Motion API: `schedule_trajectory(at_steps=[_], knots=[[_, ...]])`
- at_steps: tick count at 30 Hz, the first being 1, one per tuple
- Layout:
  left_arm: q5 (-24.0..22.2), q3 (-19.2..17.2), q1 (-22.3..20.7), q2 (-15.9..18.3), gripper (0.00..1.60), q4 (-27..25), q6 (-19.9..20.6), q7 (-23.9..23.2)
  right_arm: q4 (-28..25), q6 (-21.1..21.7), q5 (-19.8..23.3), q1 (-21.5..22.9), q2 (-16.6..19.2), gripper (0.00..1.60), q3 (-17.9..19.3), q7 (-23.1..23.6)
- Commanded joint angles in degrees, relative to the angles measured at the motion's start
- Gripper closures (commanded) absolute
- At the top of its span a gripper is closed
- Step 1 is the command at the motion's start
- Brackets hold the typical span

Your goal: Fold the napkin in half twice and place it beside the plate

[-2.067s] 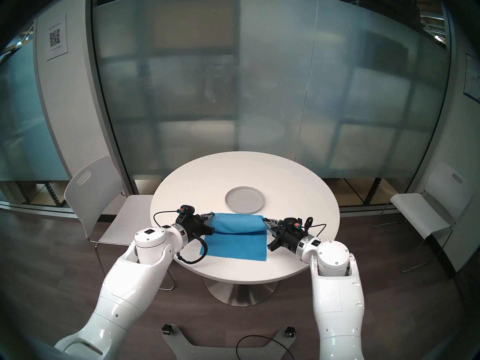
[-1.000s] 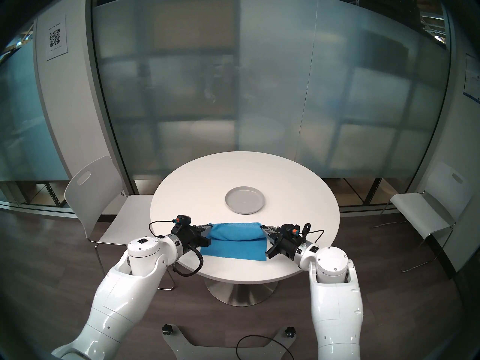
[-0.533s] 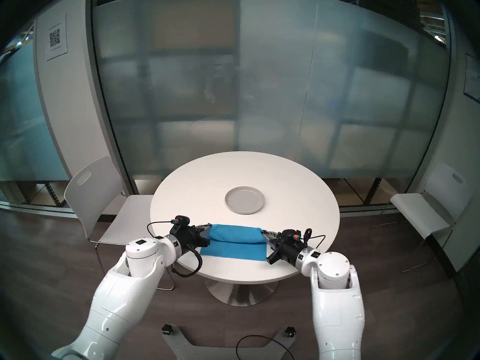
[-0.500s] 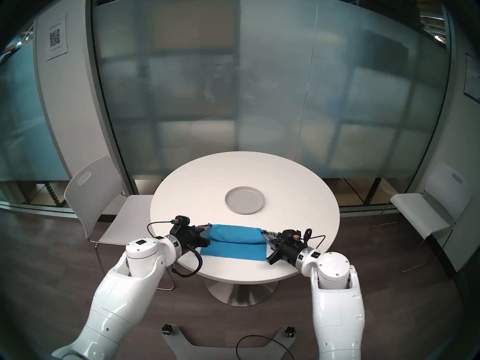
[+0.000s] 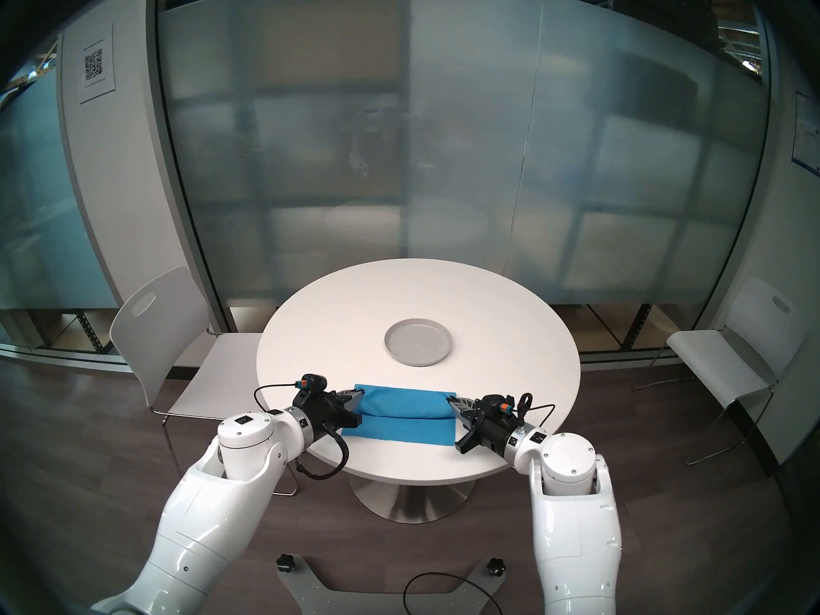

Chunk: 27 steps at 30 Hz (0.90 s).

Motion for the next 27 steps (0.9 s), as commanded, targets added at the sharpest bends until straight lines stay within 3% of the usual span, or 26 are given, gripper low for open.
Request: schedule_trajectory(at_steps=[1, 14, 27], knots=[[0.1, -0.2, 0.3, -0.6, 1.42, -0.8, -1.4, 0.6, -0.4, -0.6, -0.2, 0.9, 0.2, 1.50, -0.3, -0.1], [0.6, 0.2, -3.2, -0.6, 1.44, 0.7, -2.2, 1.0, 1.2, -1.2, -0.4, 2.9, 0.8, 1.51, -0.6, -0.8], [0.6, 0.2, -0.3, -0.1, 1.41, -1.8, -1.2, 0.3, -1.1, -0.4, 0.1, 0.5, 0.7, 1.51, -0.8, 0.2]])
